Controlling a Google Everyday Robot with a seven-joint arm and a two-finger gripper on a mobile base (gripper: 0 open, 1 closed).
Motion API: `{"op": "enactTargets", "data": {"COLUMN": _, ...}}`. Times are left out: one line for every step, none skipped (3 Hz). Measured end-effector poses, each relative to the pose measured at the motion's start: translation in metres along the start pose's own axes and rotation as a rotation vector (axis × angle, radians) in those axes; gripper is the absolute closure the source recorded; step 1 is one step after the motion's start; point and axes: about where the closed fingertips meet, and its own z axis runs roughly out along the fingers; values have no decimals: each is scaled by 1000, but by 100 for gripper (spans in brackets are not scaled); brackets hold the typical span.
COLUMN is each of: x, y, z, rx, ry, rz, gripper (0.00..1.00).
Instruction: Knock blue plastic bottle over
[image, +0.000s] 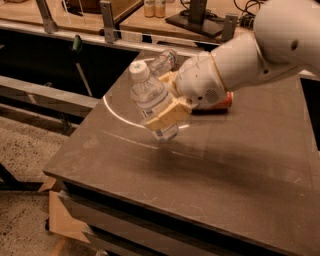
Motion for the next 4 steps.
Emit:
{"op": "enactTargets", "data": {"x": -34, "y": 7, "z": -5, "rx": 24, "ry": 231, "rz": -129, "gripper": 100}}
{"op": "enactTargets", "data": {"x": -32, "y": 17, "z": 6, "rx": -40, "ry": 437, "rz": -171, "gripper": 100}}
{"op": "enactTargets", "data": {"x": -2, "y": 12, "z": 7, "rx": -85, "ry": 642, "rz": -139, "gripper": 100}}
{"op": "enactTargets", "data": {"x": 38, "y": -9, "z": -7, "rx": -82, "ry": 843, "rz": -78, "gripper": 100}}
